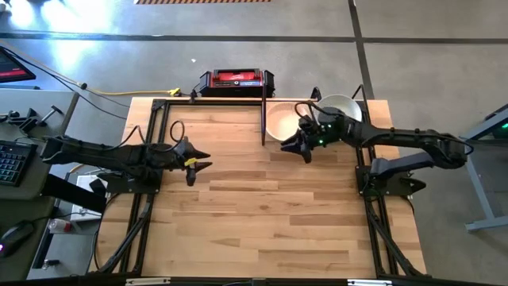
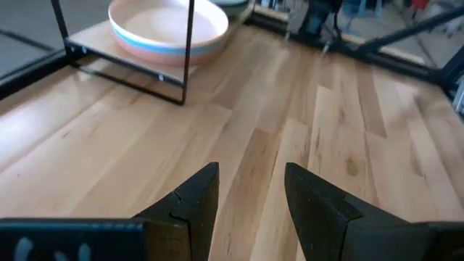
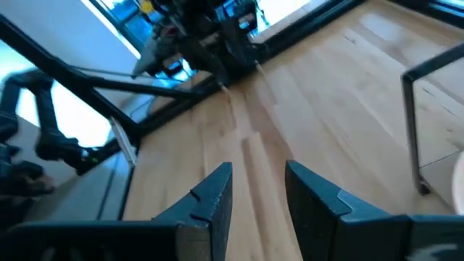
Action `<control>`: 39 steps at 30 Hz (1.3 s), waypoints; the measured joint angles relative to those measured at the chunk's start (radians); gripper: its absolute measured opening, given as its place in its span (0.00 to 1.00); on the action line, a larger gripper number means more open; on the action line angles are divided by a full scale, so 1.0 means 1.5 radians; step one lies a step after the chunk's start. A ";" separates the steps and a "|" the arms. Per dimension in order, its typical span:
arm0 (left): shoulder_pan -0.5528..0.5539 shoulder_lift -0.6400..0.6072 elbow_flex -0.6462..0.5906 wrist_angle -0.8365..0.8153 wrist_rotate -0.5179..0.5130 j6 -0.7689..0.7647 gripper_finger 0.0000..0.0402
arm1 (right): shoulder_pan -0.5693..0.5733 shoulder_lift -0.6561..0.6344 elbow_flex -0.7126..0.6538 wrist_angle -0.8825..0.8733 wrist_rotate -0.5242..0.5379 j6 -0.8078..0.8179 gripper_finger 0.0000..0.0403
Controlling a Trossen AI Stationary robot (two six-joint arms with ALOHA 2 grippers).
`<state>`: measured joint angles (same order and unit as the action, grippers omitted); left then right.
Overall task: Place and stack plates onto a shelf
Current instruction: Return to Home Position
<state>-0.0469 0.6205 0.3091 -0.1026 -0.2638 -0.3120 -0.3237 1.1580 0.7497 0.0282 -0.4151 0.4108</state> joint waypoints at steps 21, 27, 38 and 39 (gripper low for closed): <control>0.000 -0.119 -0.199 0.134 0.001 0.083 0.37 | 0.096 -0.026 -0.001 0.010 0.085 0.035 0.27; 0.000 -0.120 -0.198 0.143 0.002 0.128 0.37 | 0.096 -0.026 -0.001 0.014 0.060 -0.024 0.27; 0.000 -0.119 -0.198 0.141 -0.026 0.129 0.37 | 0.080 -0.151 -0.057 -0.120 0.013 -0.118 0.27; 0.000 -0.119 -0.198 0.141 -0.032 0.129 0.37 | 0.080 -0.184 -0.082 -0.118 0.013 -0.118 0.27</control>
<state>-0.0467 0.4419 0.0120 0.1093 -0.3113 -0.1188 -0.2031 0.8813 0.6274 -0.1488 -0.3954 0.2345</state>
